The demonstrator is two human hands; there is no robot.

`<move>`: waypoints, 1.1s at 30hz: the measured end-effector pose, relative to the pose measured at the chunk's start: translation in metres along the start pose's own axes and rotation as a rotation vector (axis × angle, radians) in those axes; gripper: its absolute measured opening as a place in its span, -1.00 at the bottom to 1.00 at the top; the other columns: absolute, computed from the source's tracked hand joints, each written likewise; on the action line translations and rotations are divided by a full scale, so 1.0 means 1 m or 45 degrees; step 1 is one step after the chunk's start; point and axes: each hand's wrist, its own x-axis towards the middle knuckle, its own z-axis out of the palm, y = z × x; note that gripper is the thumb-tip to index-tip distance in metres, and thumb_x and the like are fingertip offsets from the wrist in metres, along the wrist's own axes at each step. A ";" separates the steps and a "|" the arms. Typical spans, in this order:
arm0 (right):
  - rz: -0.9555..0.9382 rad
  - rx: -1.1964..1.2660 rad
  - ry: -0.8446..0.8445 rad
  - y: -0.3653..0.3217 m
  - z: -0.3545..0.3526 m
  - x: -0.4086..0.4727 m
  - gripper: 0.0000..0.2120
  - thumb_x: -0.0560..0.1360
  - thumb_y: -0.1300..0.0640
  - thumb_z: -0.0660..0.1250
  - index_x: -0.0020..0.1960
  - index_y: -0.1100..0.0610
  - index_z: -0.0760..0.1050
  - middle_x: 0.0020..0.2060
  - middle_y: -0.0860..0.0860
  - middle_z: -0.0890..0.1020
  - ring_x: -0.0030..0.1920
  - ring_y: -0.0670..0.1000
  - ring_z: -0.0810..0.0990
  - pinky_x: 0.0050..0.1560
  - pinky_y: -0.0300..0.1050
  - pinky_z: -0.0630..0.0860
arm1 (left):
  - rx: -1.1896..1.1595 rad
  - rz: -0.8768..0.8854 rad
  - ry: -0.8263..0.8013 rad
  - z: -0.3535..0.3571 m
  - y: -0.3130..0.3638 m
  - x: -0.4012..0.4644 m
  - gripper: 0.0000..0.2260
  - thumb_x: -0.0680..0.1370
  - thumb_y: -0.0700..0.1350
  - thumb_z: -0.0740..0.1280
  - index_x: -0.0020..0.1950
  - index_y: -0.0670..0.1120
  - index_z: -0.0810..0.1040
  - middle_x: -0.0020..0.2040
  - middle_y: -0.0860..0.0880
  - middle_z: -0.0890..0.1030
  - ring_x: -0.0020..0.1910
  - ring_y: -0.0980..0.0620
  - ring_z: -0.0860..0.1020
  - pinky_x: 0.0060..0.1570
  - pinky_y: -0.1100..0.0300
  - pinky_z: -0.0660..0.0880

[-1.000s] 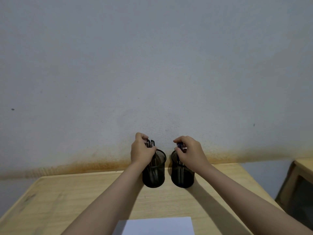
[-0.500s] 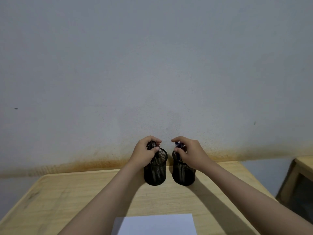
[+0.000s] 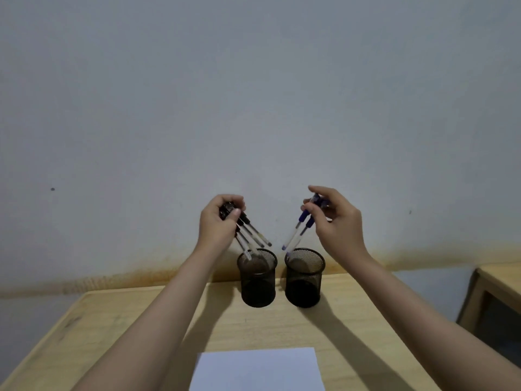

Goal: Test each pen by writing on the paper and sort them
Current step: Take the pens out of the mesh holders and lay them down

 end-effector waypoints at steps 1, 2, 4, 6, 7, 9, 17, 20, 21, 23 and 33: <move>0.040 0.070 0.027 -0.007 0.000 -0.005 -0.74 0.48 0.33 0.36 0.09 0.05 0.55 -0.19 -0.05 0.64 -0.08 0.01 0.68 -0.01 -0.16 0.61 | -0.065 0.024 0.052 -0.006 0.007 -0.002 -0.66 0.49 -0.45 0.22 -0.13 -0.01 0.54 -0.14 -0.01 0.61 -0.09 0.08 0.60 0.03 0.24 0.52; 0.088 0.137 0.049 -0.012 0.002 -0.012 -0.74 0.49 0.32 0.36 0.08 0.02 0.54 -0.18 -0.04 0.65 -0.07 0.03 0.69 0.00 -0.12 0.61 | -0.143 0.035 0.100 -0.013 0.012 -0.006 -0.67 0.50 -0.46 0.21 -0.12 -0.02 0.54 -0.14 -0.02 0.60 -0.11 0.09 0.61 0.02 0.26 0.53; 0.188 0.242 0.091 -0.017 0.006 -0.029 -0.73 0.49 0.30 0.37 0.06 -0.04 0.54 -0.18 0.00 0.67 -0.09 0.09 0.70 -0.01 -0.04 0.62 | -0.291 0.015 0.171 -0.025 0.015 -0.019 -0.68 0.51 -0.47 0.19 -0.09 -0.06 0.54 -0.12 -0.04 0.59 -0.12 0.10 0.61 0.01 0.27 0.55; 0.285 0.297 0.133 -0.016 0.012 -0.049 -0.74 0.49 0.28 0.38 0.04 -0.05 0.55 -0.22 0.03 0.66 -0.13 0.15 0.70 -0.07 0.02 0.64 | -0.360 -0.036 0.220 -0.037 0.006 -0.037 -0.69 0.52 -0.46 0.18 -0.07 -0.07 0.53 -0.10 -0.06 0.59 -0.12 0.10 0.62 -0.02 0.27 0.56; 0.353 0.319 0.155 -0.014 0.016 -0.059 -0.76 0.49 0.28 0.39 0.05 -0.03 0.56 -0.27 0.01 0.64 -0.17 0.10 0.70 -0.11 -0.04 0.65 | -0.381 -0.071 0.244 -0.043 -0.002 -0.047 -0.69 0.52 -0.47 0.18 -0.07 -0.07 0.54 -0.10 -0.07 0.59 -0.13 0.11 0.62 -0.03 0.26 0.55; 0.506 0.321 0.217 -0.003 0.022 -0.079 -0.78 0.48 0.30 0.39 0.09 0.10 0.57 -0.37 -0.03 0.54 -0.33 -0.13 0.65 -0.24 -0.26 0.60 | -0.410 -0.172 0.280 -0.054 -0.023 -0.067 -0.69 0.52 -0.47 0.18 -0.07 -0.08 0.53 -0.11 -0.09 0.58 -0.17 0.12 0.62 0.01 0.16 0.54; 1.065 0.266 0.381 0.038 0.035 -0.134 -0.79 0.47 0.26 0.41 0.07 0.09 0.54 0.01 0.16 0.65 -0.08 0.02 0.66 -0.16 -0.17 0.62 | -0.261 -0.517 0.436 -0.071 -0.084 -0.115 -0.80 0.51 -0.38 0.26 -0.03 -0.10 0.54 -0.01 -0.13 0.61 -0.01 -0.02 0.60 0.09 0.12 0.49; 1.124 0.162 0.384 0.048 0.032 -0.140 -0.82 0.47 0.25 0.41 0.06 0.11 0.54 0.00 0.15 0.64 -0.09 0.03 0.63 -0.24 -0.28 0.52 | 0.157 -0.437 0.326 -0.077 -0.096 -0.120 -0.87 0.52 -0.25 0.31 0.05 -0.12 0.52 -0.05 -0.04 0.58 -0.03 -0.01 0.55 -0.02 0.17 0.47; 1.128 0.103 0.357 0.053 0.030 -0.141 -0.82 0.47 0.23 0.41 0.07 0.12 0.54 0.01 0.16 0.64 -0.08 0.04 0.62 -0.25 -0.28 0.50 | 0.256 -0.398 0.274 -0.079 -0.099 -0.120 -0.89 0.52 -0.22 0.32 0.04 -0.10 0.51 -0.09 0.00 0.56 -0.06 0.00 0.53 -0.09 0.22 0.46; 1.123 -0.049 0.278 0.061 0.027 -0.143 -0.79 0.48 0.19 0.41 0.10 0.18 0.55 0.02 0.16 0.63 -0.06 0.05 0.59 -0.21 -0.23 0.47 | 0.425 -0.327 0.170 -0.086 -0.105 -0.119 -0.91 0.52 -0.17 0.33 0.01 -0.08 0.51 -0.15 0.05 0.54 -0.13 0.05 0.52 -0.23 0.33 0.40; 0.764 -0.583 -0.062 0.077 0.018 -0.157 -0.71 0.50 0.13 0.39 0.14 0.29 0.57 -0.03 0.17 0.67 -0.10 0.01 0.55 -0.11 -0.20 0.43 | 0.913 -0.262 -0.194 -0.089 -0.130 -0.123 -0.82 0.58 -0.08 0.22 0.11 -0.11 0.50 0.09 -0.13 0.43 -0.03 0.01 0.45 -0.01 0.23 0.35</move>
